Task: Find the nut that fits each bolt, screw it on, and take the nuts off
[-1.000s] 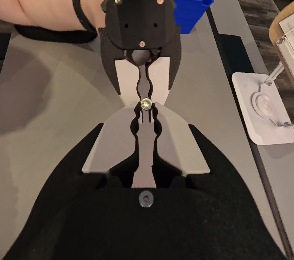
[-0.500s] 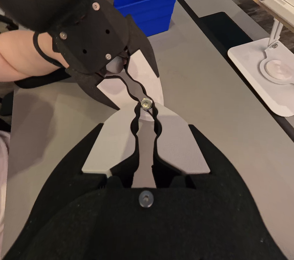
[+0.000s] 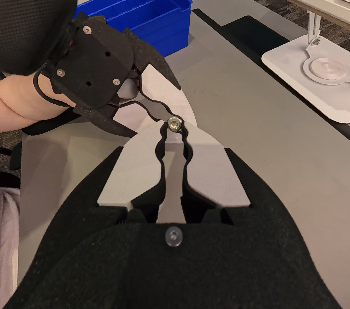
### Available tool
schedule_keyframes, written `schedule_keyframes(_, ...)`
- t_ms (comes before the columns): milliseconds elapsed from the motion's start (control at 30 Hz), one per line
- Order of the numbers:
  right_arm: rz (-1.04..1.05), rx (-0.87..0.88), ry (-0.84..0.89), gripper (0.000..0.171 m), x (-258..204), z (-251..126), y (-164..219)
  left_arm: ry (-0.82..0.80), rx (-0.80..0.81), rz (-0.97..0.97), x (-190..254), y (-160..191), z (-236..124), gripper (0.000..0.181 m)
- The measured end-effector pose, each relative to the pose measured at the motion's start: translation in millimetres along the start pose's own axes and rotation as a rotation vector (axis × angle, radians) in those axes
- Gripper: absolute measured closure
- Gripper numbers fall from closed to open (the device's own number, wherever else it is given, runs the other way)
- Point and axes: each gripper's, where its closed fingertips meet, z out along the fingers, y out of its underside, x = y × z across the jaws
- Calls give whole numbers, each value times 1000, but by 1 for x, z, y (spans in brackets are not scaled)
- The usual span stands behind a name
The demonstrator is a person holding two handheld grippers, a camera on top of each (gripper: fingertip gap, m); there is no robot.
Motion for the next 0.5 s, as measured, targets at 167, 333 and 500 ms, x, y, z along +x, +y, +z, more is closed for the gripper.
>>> schedule_keyframes(167, -20, -8, -4, 157, -1, 1, 1, 3, 2, 10, 1, -1, -1, 172)
schedule_keyframes(333, -46, -13, 1, 156, -1, 2, 2, 13, 11, 6, 1, -2, -2, 172)
schedule_keyframes(500, -68, -11, 6, 156, -1, 2, 1, 14, 19, 4, 0, -3, -4, 172)
